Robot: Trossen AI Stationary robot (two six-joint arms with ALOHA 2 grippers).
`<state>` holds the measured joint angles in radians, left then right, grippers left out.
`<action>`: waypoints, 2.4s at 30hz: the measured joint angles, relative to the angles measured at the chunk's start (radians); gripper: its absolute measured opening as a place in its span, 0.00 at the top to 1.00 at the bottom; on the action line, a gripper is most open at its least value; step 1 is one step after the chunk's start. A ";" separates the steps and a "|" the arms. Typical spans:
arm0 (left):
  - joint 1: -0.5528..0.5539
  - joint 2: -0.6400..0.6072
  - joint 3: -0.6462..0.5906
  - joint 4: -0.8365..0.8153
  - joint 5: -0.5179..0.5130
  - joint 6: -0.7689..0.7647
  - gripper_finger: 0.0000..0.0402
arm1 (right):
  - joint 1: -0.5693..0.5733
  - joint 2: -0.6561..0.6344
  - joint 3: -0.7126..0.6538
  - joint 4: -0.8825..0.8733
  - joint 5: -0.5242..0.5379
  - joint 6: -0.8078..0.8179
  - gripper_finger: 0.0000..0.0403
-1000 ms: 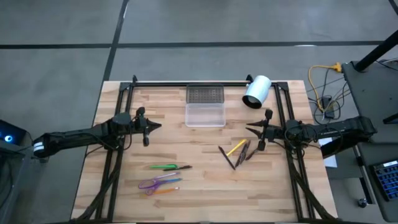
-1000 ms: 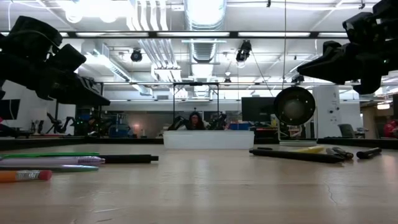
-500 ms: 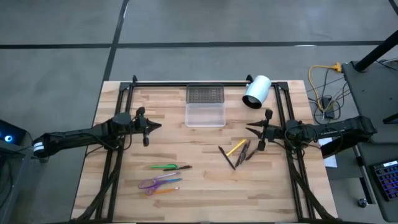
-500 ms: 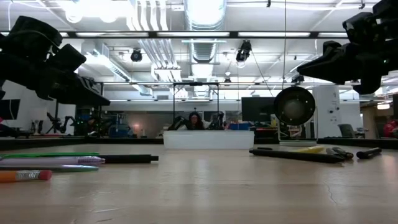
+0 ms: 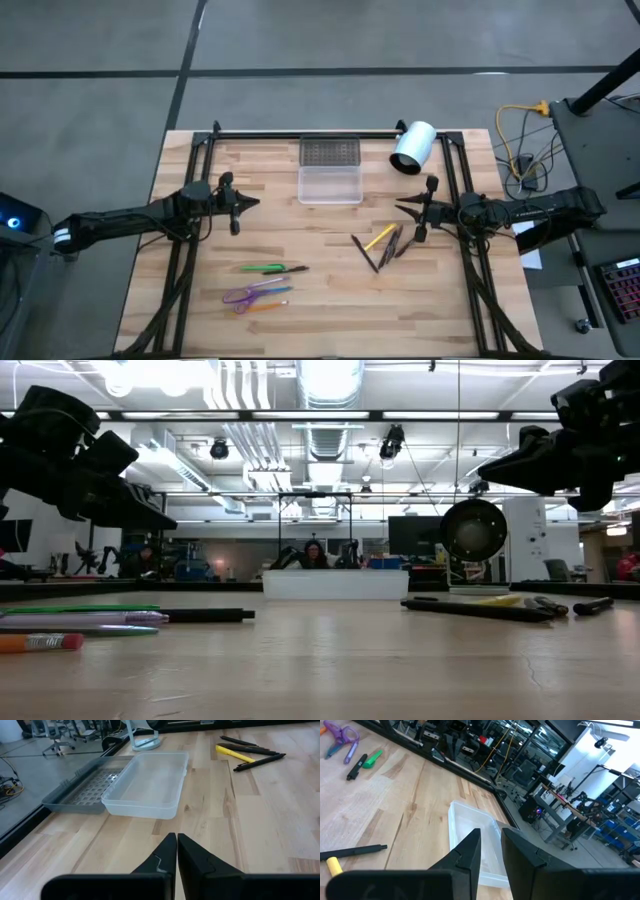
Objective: Pick & place school supplies into a supply box
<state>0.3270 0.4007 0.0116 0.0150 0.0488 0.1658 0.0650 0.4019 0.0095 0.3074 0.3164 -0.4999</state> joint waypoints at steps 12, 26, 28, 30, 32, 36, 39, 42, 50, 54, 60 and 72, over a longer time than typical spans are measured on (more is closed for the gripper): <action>0.000 0.000 0.000 0.000 0.000 0.000 1.00 | 0.000 0.000 0.000 0.000 0.000 0.000 0.83; 0.000 0.000 0.000 0.000 0.000 0.000 1.00 | 0.000 0.000 0.000 0.000 0.000 0.001 0.83; 0.000 0.000 0.000 0.000 0.000 0.000 1.00 | 0.000 0.000 0.000 0.000 0.000 0.000 0.83; 0.000 0.000 0.000 0.000 0.000 0.000 1.00 | 0.000 0.000 0.000 0.000 0.000 0.001 0.83; 0.000 0.000 0.000 0.000 0.000 0.000 1.00 | 0.000 0.000 0.000 0.000 0.000 0.000 0.83; 0.000 0.000 0.000 0.000 0.000 0.000 1.00 | 0.000 0.000 0.000 0.000 0.000 0.000 0.83; 0.000 0.000 0.000 0.000 0.000 0.000 1.00 | 0.000 0.000 0.000 0.000 0.000 0.001 0.83; 0.000 0.000 0.000 0.000 0.000 0.000 1.00 | 0.000 0.000 0.000 0.000 0.000 0.000 0.83; 0.000 0.000 0.000 0.000 0.000 0.000 1.00 | 0.000 0.000 0.000 0.000 0.000 0.000 0.83; 0.000 0.000 0.000 0.000 0.000 0.000 1.00 | 0.000 0.000 0.000 0.000 0.000 0.000 0.83; 0.000 0.000 0.000 0.000 0.000 0.000 1.00 | 0.000 0.000 0.000 0.000 0.000 0.001 0.83; 0.001 -0.002 0.000 0.040 -0.005 0.089 1.00 | 0.000 0.000 0.000 0.000 0.000 0.001 0.83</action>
<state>0.3279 0.3988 0.0121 0.0550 0.0433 0.2550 0.0647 0.4019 0.0097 0.3076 0.3161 -0.4991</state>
